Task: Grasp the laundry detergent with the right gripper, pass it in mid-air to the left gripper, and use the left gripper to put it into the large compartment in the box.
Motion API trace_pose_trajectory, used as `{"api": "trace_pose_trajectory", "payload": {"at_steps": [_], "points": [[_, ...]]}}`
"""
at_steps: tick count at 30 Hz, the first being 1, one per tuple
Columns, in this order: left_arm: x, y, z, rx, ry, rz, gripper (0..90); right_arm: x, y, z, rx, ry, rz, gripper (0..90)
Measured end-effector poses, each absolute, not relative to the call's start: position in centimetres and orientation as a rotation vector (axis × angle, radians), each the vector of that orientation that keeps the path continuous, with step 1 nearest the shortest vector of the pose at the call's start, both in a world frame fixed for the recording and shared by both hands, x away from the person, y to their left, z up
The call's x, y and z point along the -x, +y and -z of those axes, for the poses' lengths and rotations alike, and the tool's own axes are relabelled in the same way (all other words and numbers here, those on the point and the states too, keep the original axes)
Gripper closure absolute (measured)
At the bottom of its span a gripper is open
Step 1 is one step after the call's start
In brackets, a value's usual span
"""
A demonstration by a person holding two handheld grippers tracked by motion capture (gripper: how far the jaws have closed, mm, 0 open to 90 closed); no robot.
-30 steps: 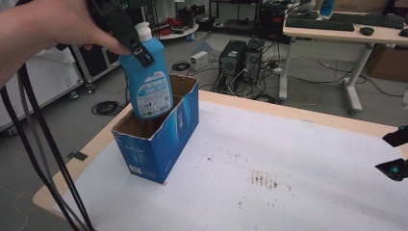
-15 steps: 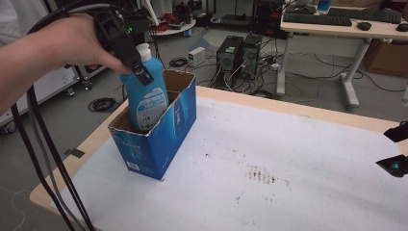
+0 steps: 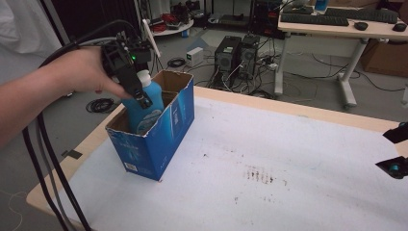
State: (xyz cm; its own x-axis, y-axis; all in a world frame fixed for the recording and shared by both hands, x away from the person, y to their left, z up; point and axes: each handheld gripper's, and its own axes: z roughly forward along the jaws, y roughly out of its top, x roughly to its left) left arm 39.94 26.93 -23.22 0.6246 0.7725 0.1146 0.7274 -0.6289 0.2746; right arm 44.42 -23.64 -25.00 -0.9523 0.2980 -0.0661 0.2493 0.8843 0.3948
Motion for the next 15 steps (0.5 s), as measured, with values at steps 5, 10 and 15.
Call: {"api": "trace_pose_trajectory", "payload": {"at_steps": [5, 10, 15], "points": [[-40.0, 27.0, 24.5, -2.651, 1.236, -0.312, 38.3, -44.4, -23.8, 25.0, -0.431, 2.923, -0.589, 19.4], [-40.2, 27.0, 25.3, -2.660, 1.232, -0.310, 38.3, -44.3, -24.0, 25.2, -0.436, 2.926, -0.581, 19.4], [-40.4, 27.0, 25.9, -2.673, 1.228, -0.314, 38.2, -44.1, -24.1, 25.2, -0.443, 2.926, -0.580, 19.4]]}}
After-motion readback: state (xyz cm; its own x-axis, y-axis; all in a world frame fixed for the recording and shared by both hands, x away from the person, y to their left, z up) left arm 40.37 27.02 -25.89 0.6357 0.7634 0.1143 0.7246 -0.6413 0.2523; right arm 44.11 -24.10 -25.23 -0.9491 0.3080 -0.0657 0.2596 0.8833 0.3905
